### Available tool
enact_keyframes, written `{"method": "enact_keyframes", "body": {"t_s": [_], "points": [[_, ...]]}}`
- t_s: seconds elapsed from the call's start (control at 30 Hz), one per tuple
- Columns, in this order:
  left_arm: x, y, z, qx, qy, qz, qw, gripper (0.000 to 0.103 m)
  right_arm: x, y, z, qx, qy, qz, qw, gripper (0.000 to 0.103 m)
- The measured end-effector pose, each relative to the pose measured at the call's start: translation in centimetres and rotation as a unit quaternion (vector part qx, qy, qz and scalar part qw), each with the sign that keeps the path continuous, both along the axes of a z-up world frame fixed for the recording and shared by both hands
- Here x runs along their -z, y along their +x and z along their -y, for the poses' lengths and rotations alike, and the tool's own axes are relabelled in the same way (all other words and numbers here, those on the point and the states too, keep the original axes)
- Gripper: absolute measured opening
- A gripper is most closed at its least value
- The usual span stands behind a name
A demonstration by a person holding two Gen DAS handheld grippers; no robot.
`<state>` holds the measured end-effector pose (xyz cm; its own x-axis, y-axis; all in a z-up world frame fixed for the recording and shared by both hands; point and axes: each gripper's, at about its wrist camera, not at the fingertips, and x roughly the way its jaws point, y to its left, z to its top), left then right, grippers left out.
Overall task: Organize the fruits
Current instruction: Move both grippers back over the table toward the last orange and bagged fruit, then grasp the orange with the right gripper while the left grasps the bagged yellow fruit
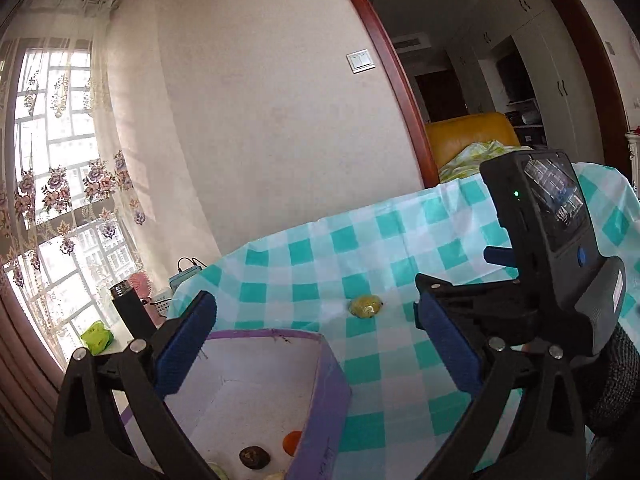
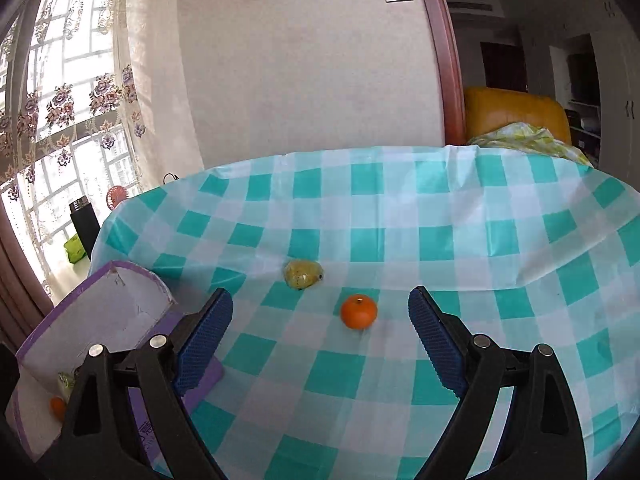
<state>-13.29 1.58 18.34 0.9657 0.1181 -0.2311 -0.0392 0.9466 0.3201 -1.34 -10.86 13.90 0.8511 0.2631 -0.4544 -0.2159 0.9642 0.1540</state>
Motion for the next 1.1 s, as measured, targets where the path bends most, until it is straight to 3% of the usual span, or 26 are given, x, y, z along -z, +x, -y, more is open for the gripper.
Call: {"method": "enact_keyframes", "body": {"t_s": [0.1,0.2,0.3,0.4,0.67,0.8,1.1], "points": [[3.2,2.8,3.2,0.055,-0.020,-0.052,0.9969,0.101,2.2,1.4,3.4,0.036,-0.006,-0.010,0.999,0.087],[7.6,6.1,5.4,0.088,-0.028,-0.119,0.9886,0.101,4.3,3.1,6.1,0.064,-0.025,-0.029,0.997,0.087],[11.6,9.1,6.3,0.096,-0.017,-0.164,0.9816,0.101,6.4,5.0,8.2,0.080,-0.028,-0.062,0.994,0.087],[14.1,12.1,5.9,0.095,-0.044,-0.215,0.9710,0.101,8.1,7.0,9.3,0.078,-0.026,-0.096,0.992,0.087],[15.5,16.9,3.9,0.058,-0.098,-0.267,0.9570,0.101,10.0,11.7,7.6,0.024,-0.030,-0.135,0.990,0.087],[16.0,17.7,2.9,0.056,-0.131,-0.295,0.9449,0.101,10.7,13.8,4.5,-0.047,-0.068,-0.167,0.982,0.087],[16.1,17.5,1.8,0.049,-0.170,-0.291,0.9402,0.101,11.3,15.3,-1.7,-0.143,-0.130,-0.168,0.967,0.086]]}}
